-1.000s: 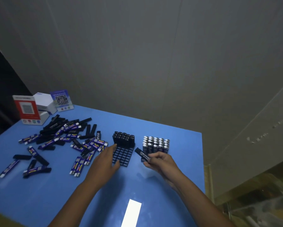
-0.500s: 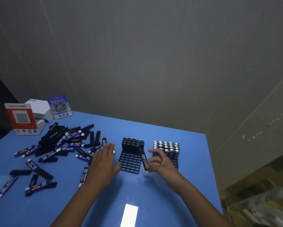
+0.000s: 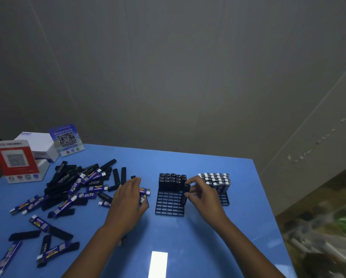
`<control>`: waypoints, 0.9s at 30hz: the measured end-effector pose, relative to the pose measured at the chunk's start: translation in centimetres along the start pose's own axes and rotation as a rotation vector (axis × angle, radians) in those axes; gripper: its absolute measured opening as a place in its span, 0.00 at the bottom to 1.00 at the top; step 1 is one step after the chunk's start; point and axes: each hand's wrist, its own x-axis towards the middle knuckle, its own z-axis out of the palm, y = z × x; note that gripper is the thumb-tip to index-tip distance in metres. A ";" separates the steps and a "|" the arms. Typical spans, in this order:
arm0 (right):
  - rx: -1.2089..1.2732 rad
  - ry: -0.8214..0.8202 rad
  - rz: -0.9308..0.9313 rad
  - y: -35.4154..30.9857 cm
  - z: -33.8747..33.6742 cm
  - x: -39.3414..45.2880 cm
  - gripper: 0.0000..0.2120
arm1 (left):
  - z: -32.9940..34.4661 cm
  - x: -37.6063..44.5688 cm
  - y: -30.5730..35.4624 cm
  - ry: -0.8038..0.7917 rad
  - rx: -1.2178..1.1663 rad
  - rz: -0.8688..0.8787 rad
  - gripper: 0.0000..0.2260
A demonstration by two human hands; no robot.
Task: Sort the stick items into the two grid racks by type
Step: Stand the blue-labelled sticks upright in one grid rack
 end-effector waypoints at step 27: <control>-0.440 -0.127 0.046 4.3 0.0 7.9 0.12 | 1.2 4.7 1.1 -0.024 -0.018 -0.061 0.28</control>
